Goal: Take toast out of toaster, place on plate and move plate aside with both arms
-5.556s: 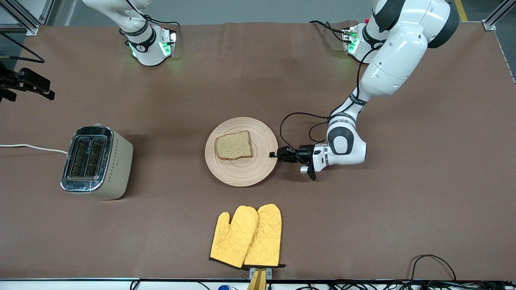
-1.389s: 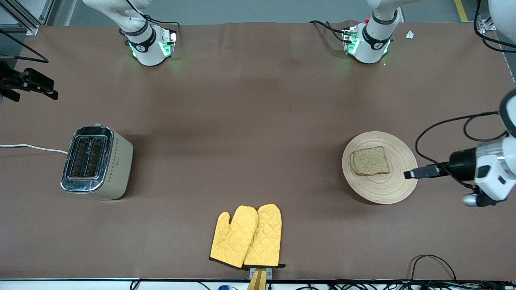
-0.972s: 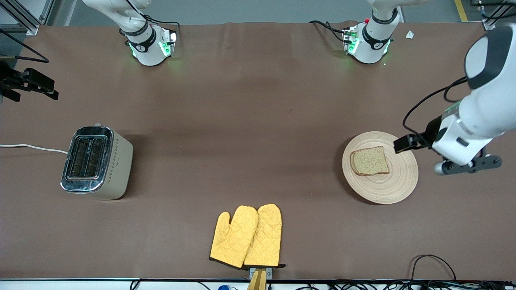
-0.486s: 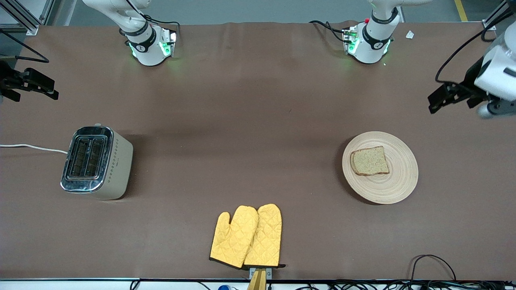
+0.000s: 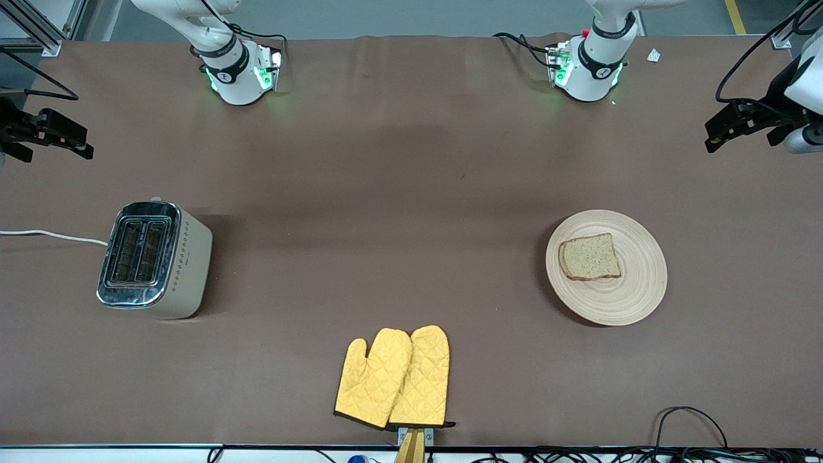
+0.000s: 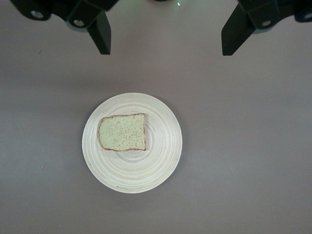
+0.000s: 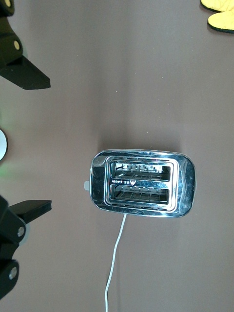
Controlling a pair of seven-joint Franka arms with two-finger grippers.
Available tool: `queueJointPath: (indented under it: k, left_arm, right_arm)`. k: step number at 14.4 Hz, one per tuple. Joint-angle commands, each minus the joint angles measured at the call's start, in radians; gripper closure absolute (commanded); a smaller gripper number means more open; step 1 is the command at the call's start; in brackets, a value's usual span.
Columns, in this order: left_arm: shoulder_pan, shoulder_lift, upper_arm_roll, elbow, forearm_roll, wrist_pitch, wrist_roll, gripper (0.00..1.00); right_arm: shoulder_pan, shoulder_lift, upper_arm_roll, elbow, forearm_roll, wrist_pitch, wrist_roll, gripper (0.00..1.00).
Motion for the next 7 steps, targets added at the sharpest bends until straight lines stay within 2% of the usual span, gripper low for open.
queueJointPath:
  k: [1,4,7]
  left_arm:
    - [0.003,0.018,-0.003,0.039,-0.015,-0.027,0.045,0.00]
    - [0.005,0.024,0.000,0.040,-0.101,-0.027,0.070,0.00]
    - [0.002,0.030,0.000,0.042,-0.087,-0.027,0.063,0.00]
  right_arm:
    - [-0.008,-0.017,0.008,-0.019,-0.002,0.002,0.003,0.00]
    - [-0.008,-0.019,0.008,-0.019,-0.002,0.002,0.003,0.00]
    - [-0.008,-0.019,0.008,-0.019,-0.002,0.002,0.003,0.00]
